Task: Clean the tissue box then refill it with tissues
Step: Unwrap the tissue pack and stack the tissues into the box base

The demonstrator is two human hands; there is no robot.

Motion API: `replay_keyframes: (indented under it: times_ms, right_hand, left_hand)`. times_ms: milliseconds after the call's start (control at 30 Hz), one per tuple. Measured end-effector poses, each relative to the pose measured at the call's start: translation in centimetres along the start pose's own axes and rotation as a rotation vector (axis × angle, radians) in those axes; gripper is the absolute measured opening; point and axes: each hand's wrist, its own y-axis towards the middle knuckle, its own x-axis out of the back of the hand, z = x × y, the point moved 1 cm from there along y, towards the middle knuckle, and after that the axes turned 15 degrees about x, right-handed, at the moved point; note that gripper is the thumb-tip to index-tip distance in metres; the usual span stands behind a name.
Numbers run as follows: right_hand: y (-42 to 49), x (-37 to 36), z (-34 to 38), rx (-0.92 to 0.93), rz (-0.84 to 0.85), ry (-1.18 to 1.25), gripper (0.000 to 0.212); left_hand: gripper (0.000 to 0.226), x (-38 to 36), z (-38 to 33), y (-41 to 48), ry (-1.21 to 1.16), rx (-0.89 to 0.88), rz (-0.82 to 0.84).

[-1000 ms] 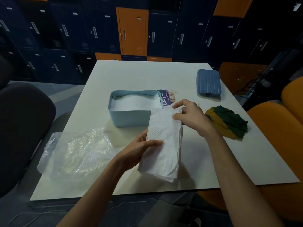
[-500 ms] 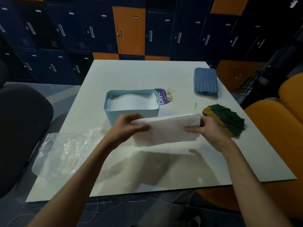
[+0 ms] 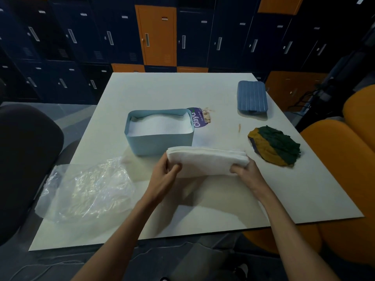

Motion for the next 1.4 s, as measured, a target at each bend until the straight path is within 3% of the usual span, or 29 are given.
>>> replay_keyframes:
  times_ms: [167, 300, 433, 567, 767, 900, 1033, 1200, 1400]
  right_hand:
    - [-0.4, -0.2, -0.8, -0.054, 0.054, -0.069, 0.057]
    - [-0.6, -0.7, 1.6, -0.087, 0.034, 0.082, 0.03]
    - [-0.2, -1.0, 2.9, -0.05, 0.032, 0.215, 0.031]
    - [1.7, -1.6, 5.4, -0.003, 0.039, 0.327, 0.02]
    - [6.3, -2.9, 10.4, -0.049, 0.103, 0.517, 0.029]
    - [9.9, -4.1, 13.3, -0.053, 0.09, 0.477, 0.022]
    - [12.3, -6.1, 13.9, -0.112, 0.022, 0.3, 0.017]
    - [13.4, -8.1, 12.6, -0.127, 0.0, 0.078, 0.004]
    - [13.2, -8.6, 12.2, -0.039, -0.087, 0.013, 0.013]
  left_hand:
    - [0.045, 0.0, 0.3, -0.5, 0.151, 0.007, 0.031]
    - [0.034, 0.2, -0.6, -0.8, 0.106, 0.016, 0.031]
    - [0.017, 1.6, -3.2, -1.5, -0.076, 0.053, 0.01]
    - [0.033, 3.9, -6.8, -1.4, -0.179, 0.189, -0.017]
    - [0.041, 8.0, -11.3, 1.5, -0.296, 0.397, 0.058]
    - [0.032, 11.0, -13.4, 4.1, -0.264, 0.442, 0.037]
    - [0.028, 13.4, -13.0, 6.9, -0.05, 0.488, -0.128]
    - [0.02, 13.7, -11.5, 8.0, 0.142, 0.442, -0.208]
    - [0.019, 13.4, -10.6, 8.6, 0.199, 0.348, -0.29]
